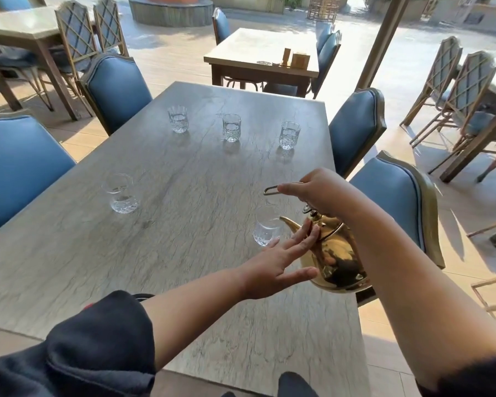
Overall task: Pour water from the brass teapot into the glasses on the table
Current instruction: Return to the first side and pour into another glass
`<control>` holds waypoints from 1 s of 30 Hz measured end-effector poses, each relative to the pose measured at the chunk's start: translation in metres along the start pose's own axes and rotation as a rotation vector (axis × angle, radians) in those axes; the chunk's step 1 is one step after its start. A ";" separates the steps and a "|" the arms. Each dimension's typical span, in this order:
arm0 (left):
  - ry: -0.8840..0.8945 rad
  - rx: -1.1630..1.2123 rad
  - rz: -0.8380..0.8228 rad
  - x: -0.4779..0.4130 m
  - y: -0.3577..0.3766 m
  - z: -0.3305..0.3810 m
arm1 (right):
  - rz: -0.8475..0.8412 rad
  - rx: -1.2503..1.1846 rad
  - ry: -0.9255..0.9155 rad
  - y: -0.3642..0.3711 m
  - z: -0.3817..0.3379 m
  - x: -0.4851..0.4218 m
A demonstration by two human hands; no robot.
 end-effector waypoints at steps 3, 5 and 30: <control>0.001 0.004 -0.001 0.001 -0.001 0.001 | -0.001 0.005 -0.003 0.001 -0.001 0.001; 0.005 0.001 -0.001 0.002 -0.001 0.001 | -0.002 0.010 -0.007 0.002 -0.003 0.002; 0.025 -0.009 -0.014 0.008 -0.001 0.001 | 0.009 0.004 0.006 0.005 -0.004 0.007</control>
Point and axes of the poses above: each hand's wrist, its own x-axis away from the middle knuckle, its own y-axis out of the palm, z = x × y, the point moved 8 cm from there along -x, towards the middle knuckle, and after that the axes turned 13 degrees about y, right-handed, at the moved point
